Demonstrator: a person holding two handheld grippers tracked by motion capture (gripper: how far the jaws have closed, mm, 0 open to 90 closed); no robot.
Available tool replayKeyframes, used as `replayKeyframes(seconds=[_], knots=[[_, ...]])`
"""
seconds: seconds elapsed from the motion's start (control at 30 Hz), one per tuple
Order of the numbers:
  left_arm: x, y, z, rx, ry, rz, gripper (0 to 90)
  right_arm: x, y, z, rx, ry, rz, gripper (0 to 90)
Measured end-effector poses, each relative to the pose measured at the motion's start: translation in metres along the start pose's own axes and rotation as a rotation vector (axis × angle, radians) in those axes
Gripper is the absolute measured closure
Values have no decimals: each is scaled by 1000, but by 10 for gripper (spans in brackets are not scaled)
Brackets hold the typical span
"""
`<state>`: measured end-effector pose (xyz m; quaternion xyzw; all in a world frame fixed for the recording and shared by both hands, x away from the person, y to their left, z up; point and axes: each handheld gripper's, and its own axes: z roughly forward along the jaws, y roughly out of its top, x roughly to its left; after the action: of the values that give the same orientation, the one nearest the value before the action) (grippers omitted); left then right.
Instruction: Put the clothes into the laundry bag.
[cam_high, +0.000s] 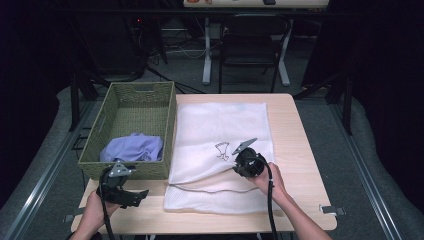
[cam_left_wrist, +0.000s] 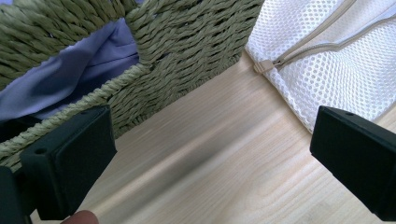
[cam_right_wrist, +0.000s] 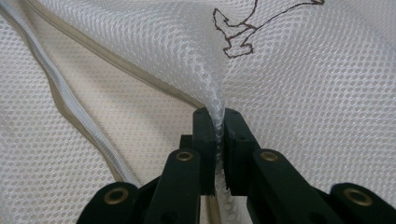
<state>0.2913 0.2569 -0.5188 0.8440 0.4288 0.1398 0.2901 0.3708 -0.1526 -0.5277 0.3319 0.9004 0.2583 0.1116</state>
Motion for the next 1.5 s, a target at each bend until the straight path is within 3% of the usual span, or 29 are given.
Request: replayKeyframes(seconds=[0.63, 1.5], knots=[[0, 0, 0, 1, -3, 7, 2, -3, 12, -18, -67, -4, 14, 854], [0, 0, 0, 5, -10, 7, 2, -5, 36, -44, -164, -16, -11, 858]])
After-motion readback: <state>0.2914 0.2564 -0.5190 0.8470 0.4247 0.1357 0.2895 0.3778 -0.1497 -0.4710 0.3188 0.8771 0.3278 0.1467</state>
